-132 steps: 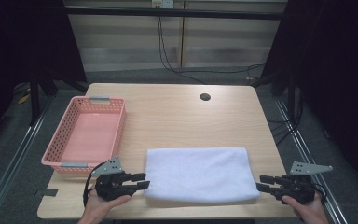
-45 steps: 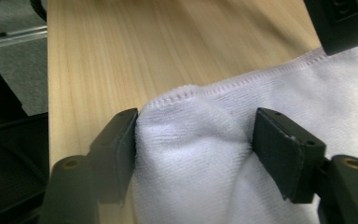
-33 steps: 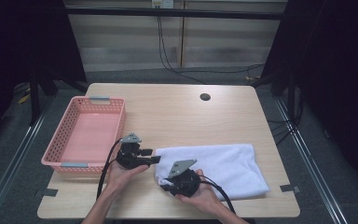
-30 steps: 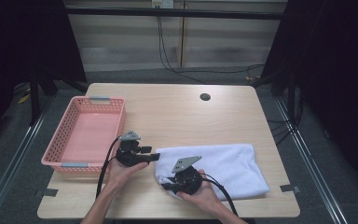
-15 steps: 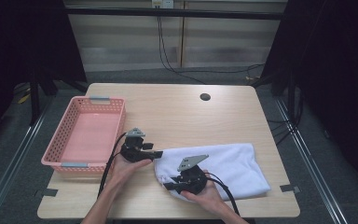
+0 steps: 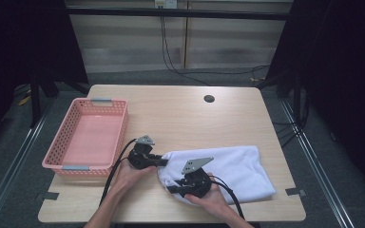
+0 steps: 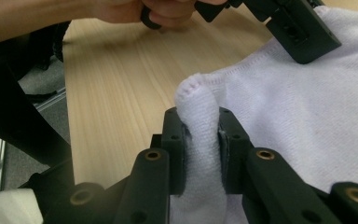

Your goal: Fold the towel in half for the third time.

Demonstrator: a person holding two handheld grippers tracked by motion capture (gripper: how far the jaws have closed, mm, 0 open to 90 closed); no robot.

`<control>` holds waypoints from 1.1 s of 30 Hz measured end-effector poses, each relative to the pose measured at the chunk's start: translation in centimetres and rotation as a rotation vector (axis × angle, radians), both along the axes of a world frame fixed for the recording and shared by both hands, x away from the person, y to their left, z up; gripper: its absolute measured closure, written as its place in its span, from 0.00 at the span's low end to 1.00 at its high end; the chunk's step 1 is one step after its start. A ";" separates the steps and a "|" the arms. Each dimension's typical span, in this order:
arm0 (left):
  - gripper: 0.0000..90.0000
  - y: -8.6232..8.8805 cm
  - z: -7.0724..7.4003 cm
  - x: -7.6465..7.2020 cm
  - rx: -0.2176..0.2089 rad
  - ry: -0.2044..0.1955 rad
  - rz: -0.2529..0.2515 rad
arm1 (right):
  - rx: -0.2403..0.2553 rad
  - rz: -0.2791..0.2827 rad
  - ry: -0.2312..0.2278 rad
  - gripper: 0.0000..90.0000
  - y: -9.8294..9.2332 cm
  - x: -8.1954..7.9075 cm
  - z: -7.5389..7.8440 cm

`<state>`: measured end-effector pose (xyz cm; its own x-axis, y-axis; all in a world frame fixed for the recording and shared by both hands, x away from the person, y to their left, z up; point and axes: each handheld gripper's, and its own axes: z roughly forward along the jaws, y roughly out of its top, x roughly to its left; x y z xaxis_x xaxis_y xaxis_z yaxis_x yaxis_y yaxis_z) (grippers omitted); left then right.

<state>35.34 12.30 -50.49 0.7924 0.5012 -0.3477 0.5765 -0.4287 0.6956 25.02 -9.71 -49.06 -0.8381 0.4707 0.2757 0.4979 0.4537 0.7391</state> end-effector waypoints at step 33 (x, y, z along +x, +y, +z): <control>0.88 2.7 6.4 -0.4 -0.199 -0.046 0.090 | 0.111 -0.006 -0.067 0.85 2.0 -0.1 5.3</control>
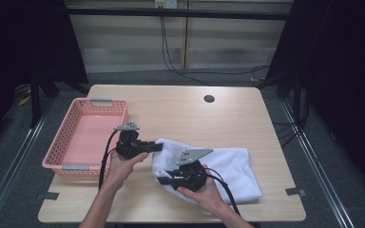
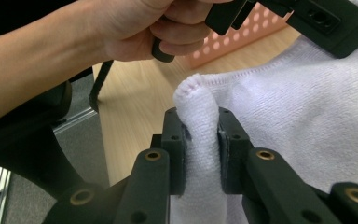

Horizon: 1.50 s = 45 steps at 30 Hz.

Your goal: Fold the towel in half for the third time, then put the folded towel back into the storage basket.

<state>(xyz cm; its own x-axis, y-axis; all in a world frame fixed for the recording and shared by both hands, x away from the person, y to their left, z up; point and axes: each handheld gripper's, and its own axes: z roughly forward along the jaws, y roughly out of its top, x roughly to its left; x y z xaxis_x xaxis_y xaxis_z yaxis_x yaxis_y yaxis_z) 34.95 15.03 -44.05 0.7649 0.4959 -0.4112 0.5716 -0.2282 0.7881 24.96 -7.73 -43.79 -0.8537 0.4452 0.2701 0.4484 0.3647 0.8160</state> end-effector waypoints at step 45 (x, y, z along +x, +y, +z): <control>0.87 -11.1 2.2 2.4 0.125 -0.001 -0.082 | 0.085 -0.269 -0.069 0.82 -8.7 -1.9 1.2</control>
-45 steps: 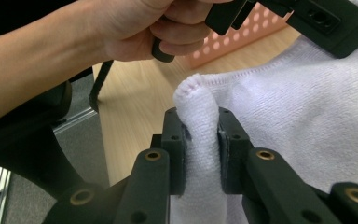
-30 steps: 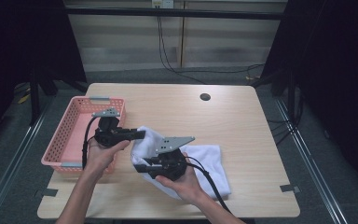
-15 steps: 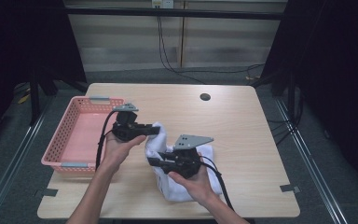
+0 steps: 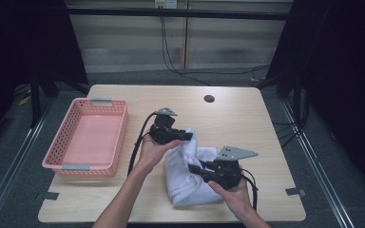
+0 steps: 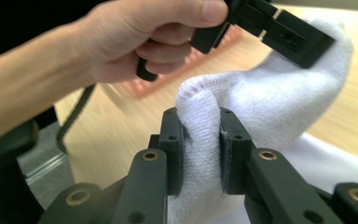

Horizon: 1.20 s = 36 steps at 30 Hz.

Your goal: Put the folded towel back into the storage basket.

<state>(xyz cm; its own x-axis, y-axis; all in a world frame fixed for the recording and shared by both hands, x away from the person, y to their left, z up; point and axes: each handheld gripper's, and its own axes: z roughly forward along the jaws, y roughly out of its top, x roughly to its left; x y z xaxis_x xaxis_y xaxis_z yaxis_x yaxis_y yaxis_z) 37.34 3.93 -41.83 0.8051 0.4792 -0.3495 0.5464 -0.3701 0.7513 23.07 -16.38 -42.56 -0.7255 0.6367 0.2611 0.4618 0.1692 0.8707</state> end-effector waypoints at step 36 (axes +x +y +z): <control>0.60 3.4 -4.7 -11.9 0.084 -0.004 -0.202 | -0.281 -0.196 0.096 0.28 -3.8 9.1 -2.5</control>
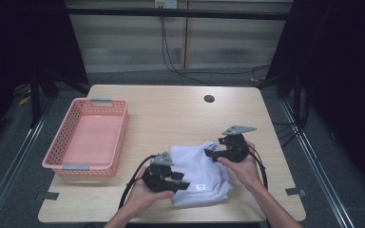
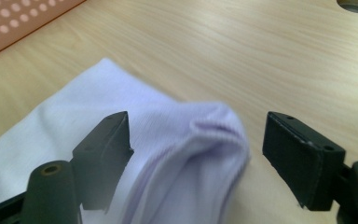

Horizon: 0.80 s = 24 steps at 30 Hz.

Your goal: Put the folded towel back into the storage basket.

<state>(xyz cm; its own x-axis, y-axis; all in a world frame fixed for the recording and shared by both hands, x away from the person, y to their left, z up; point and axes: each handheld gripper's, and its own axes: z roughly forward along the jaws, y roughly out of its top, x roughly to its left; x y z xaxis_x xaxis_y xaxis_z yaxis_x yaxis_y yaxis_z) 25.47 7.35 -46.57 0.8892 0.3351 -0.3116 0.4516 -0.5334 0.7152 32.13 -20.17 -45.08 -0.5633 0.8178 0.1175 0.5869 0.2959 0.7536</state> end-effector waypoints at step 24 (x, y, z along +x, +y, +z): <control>0.40 3.4 -2.3 -2.7 0.083 -0.003 0.084 | 0.051 0.011 0.068 0.31 -3.5 1.1 -3.7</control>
